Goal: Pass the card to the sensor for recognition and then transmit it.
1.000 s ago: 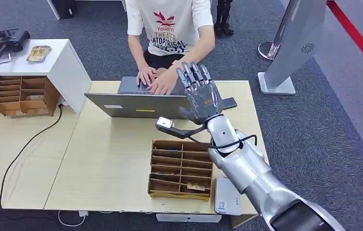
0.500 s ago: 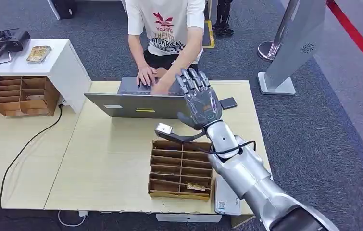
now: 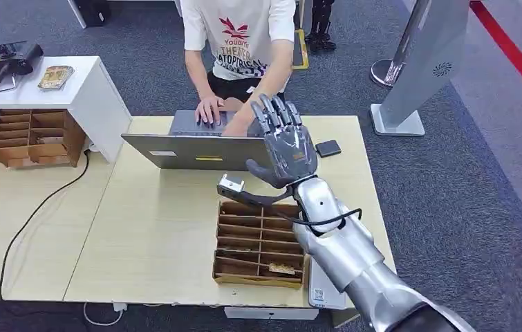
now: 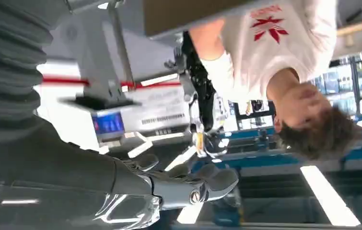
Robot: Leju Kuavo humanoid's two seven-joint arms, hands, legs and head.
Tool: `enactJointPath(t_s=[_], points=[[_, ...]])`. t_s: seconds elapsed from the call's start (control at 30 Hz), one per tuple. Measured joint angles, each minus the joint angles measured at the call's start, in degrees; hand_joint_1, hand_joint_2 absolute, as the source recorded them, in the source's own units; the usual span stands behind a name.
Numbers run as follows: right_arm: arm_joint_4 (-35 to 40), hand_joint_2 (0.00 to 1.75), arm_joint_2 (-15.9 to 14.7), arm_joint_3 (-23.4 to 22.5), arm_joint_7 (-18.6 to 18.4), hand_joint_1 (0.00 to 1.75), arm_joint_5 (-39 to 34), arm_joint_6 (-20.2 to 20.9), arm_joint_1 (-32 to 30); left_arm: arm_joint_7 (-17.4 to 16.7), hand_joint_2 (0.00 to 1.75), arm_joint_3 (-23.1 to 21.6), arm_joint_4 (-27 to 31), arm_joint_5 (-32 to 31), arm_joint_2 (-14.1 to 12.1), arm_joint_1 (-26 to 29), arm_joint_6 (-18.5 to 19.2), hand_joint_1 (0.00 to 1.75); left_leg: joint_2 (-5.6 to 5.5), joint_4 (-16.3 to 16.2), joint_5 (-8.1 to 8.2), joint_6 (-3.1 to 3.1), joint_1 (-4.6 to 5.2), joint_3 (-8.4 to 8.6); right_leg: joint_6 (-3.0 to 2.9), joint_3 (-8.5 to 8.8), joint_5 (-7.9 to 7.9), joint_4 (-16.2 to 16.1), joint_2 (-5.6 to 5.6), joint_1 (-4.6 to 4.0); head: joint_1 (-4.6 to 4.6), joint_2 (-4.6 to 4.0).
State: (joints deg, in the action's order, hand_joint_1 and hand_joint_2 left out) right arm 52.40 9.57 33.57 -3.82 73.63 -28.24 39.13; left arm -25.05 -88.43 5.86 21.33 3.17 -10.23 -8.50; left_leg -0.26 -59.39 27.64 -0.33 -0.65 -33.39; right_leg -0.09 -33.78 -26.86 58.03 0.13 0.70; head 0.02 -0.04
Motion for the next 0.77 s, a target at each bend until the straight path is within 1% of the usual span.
enactJointPath(t_s=[0.03, 0.07, 0.17, 0.23, 0.27, 0.33, 0.37, 0.4, 0.47, 0.57, 0.6, 0.67, 0.73, 0.77], points=[[1.8, 1.75, 0.3, -0.6, 1.0, 0.0, -3.1, -1.0, -1.2, 0.0, 1.75, 0.0, 0.0, 0.5, 0.0, 0.1, -0.3, 0.0, 0.0, 0.0, 0.0, 0.0, 0.0, 0.0, 0.0, 0.0, -0.02, 0.0, 0.0, 0.0, -0.02, 0.0], [3.8, 0.0, 0.5, -1.2, 1.9, 0.0, -6.1, -1.6, -2.6, 0.0, 1.75, 0.0, 0.0, 0.9, 0.0, 0.3, -0.6, 0.0, -0.01, 0.0, 0.01, 0.0, 0.0, 0.0, 0.0, -0.01, -0.03, 0.0, -0.01, 0.0, 0.0, 0.0], [13.2, 0.0, 1.3, -3.2, 6.3, 0.0, -19.8, -2.7, -7.9, 0.5, 1.75, 0.0, 0.0, 2.5, 0.0, 1.0, -1.8, 0.0, -0.02, 0.0, 0.07, 0.01, 0.0, -0.02, -0.01, -0.02, -0.07, 0.0, -0.02, 0.0, -0.02, 0.0], [19.4, 0.0, 1.6, -4.2, 10.1, 0.0, -31.6, -1.0, -12.0, 0.7, 1.75, 0.2, 0.0, 3.5, 0.0, 1.6, -2.5, 0.0, -0.02, 0.0, 0.11, -0.01, 0.0, -0.02, 0.0, -0.04, -0.11, 0.0, -0.02, 0.0, -0.04, 0.0], [23.3, 0.0, 1.8, -4.7, 13.1, 0.0, -41.3, 1.4, -13.9, 1.0, 1.75, 0.4, 0.0, 4.1, 0.0, 1.9, -2.8, 0.0, -0.02, 0.0, 0.15, -0.03, 0.0, -0.02, 0.01, -0.04, -0.13, 0.0, -0.03, 0.0, 0.0, 0.0], [29.7, 0.0, 1.8, -5.4, 17.9, 0.0, -57.4, 7.5, -17.9, 1.2, 1.75, 0.6, 0.0, 4.9, -0.1, 2.3, -3.3, 0.0, -0.02, 0.0, 0.16, -0.03, 0.0, -0.03, 0.01, -0.05, -0.14, 0.0, -0.03, 0.0, -0.02, 0.0], [32.6, 0.0, 1.7, -5.5, 19.7, 0.0, -63.8, 11.0, -19.9, 1.4, 1.75, 0.6, 0.0, 5.2, -0.1, 2.4, -3.5, 0.0, -0.02, 0.0, 0.17, -0.03, 0.0, -0.03, 0.0, -0.06, -0.14, 0.0, -0.03, 0.0, 0.0, 0.0], [35.3, 0.0, 1.5, -5.5, 21.4, 0.0, -69.1, 14.4, -21.9, 1.6, 1.75, 0.7, 0.0, 5.5, -0.1, 2.4, -3.7, 0.0, -0.02, 0.0, 0.19, 0.0, 0.0, -0.03, 0.0, -0.06, -0.14, 0.0, -0.03, 0.0, -0.04, 0.0], [39.1, 0.0, 0.7, -5.5, 23.6, 0.0, -76.9, 20.7, -25.0, 1.7, 1.75, 0.9, 0.0, 6.0, -0.1, 2.5, -4.0, 0.0, -0.01, 0.0, 0.19, 0.0, 0.0, -0.04, 0.0, -0.06, -0.14, 0.0, -0.03, 0.0, -0.02, 0.0], [44.2, 0.0, -0.6, -5.4, 25.8, 0.0, -89.6, 32.9, -29.8, 2.1, 1.75, 0.9, 0.0, 6.5, -0.1, 2.5, -4.2, 0.0, -0.01, 0.0, 0.2, 0.01, 0.0, -0.04, 0.01, -0.05, -0.14, -0.1, -0.03, 0.0, 0.0, 0.0], [45.7, 0.0, -1.2, -5.3, 26.4, 0.0, -93.5, 37.2, -31.3, 2.1, 1.75, 0.9, 0.0, 6.6, -0.2, 2.5, -4.2, 0.0, -0.01, 0.0, 0.2, 0.02, 0.0, -0.04, 0.0, -0.05, -0.14, -0.1, -0.03, 0.0, -0.02, 0.0], [47.8, 0.0, -2.2, -5.2, 27.3, 0.0, -98.7, 44.3, -33.9, 2.2, 1.75, 0.9, 0.0, 6.5, -0.2, 2.5, -4.3, 0.0, -0.01, 0.0, 0.2, 0.02, 0.0, -0.04, 0.01, -0.05, -0.14, -0.1, -0.03, 0.0, 0.0, 0.0], [49.5, 0.0, -3.4, -5.0, 28.4, 0.0, -101.5, 51.5, -36.5, 2.4, 1.75, 0.9, 0.0, 6.4, -0.2, 2.5, -4.3, 0.0, -0.01, 0.0, 0.21, 0.02, 0.0, -0.03, 0.01, -0.05, -0.14, -0.1, -0.02, 0.0, -0.02, 0.0], [50.2, 0.0, -4.1, -5.0, 29.1, 0.0, -101.5, 54.7, -37.8, 2.4, 1.75, 0.9, 0.0, 6.2, -0.2, 2.5, -4.3, 0.0, -0.01, 0.0, 0.21, 0.03, 0.0, -0.04, 0.01, -0.05, -0.14, -0.1, -0.03, 0.0, -0.02, 0.0]])
